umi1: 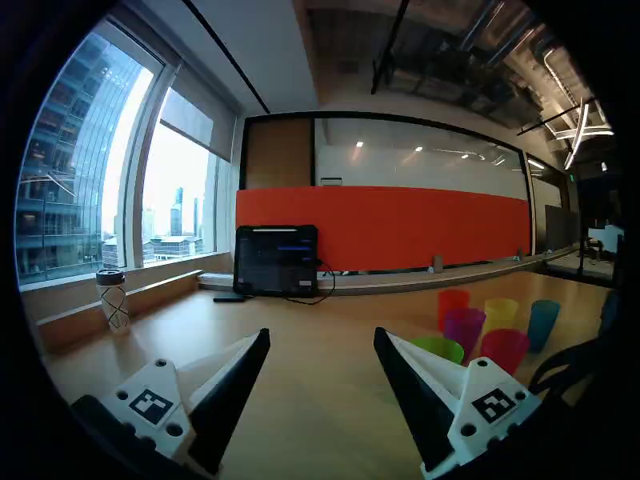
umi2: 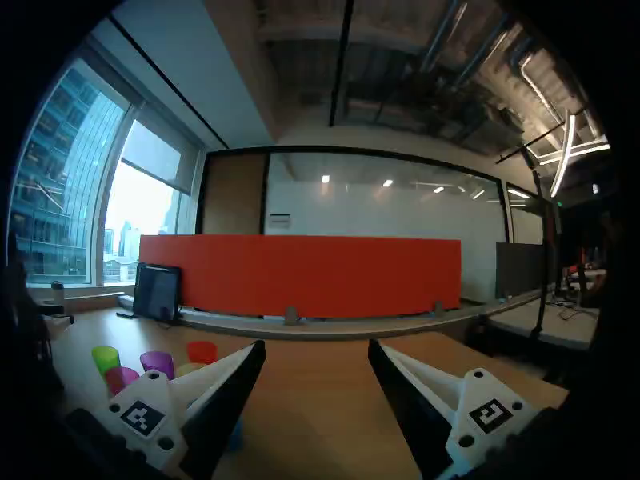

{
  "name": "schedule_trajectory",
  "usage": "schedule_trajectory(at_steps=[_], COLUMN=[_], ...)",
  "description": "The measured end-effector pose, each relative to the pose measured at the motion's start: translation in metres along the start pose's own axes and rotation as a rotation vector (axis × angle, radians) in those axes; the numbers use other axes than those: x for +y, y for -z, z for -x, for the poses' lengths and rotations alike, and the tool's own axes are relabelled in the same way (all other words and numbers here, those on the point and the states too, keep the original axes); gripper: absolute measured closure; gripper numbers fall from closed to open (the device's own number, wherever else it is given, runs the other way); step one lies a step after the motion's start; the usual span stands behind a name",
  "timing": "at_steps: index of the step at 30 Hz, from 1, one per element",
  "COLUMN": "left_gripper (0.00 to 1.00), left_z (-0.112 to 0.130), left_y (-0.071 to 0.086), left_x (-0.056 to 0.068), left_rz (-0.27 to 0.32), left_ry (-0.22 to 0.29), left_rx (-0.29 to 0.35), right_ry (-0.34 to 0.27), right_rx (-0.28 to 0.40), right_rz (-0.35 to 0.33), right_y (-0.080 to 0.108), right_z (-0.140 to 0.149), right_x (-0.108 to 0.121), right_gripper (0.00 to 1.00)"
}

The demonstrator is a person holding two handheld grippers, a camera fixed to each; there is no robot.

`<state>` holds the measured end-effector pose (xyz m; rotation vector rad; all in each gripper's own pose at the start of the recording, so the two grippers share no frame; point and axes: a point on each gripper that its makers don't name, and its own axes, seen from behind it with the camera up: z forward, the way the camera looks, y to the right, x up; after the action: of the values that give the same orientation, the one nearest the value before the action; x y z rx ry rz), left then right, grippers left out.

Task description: Pour water

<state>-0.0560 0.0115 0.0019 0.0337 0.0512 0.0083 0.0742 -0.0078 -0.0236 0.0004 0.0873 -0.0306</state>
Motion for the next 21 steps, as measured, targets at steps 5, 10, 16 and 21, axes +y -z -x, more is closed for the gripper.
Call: schedule_trajectory(at_steps=[5, 10, 16, 21], left_gripper=[0.04, 0.04, 0.04, 0.04], left_z=[0.000, 0.000, 0.000, 0.001], left_y=[0.000, 0.000, 0.001, 0.001], left_x=[0.000, 0.000, -0.001, -0.002], left_rz=[0.000, 0.000, 0.000, 0.000], left_ry=[0.000, 0.000, 0.000, 0.000], left_rx=[0.000, 0.000, 0.000, 0.000], right_ry=[0.015, -0.002, -0.028, -0.029], right_rx=[0.006, 0.010, -0.003, -0.015], right_rz=[0.000, -0.015, -0.024, -0.013], right_y=[-0.005, -0.009, -0.014, -0.016], right_z=[0.011, 0.022, 0.039, 0.047], right_x=[0.001, -0.005, -0.004, 0.001], right_gripper=[0.01, 0.01, 0.01, 0.01])
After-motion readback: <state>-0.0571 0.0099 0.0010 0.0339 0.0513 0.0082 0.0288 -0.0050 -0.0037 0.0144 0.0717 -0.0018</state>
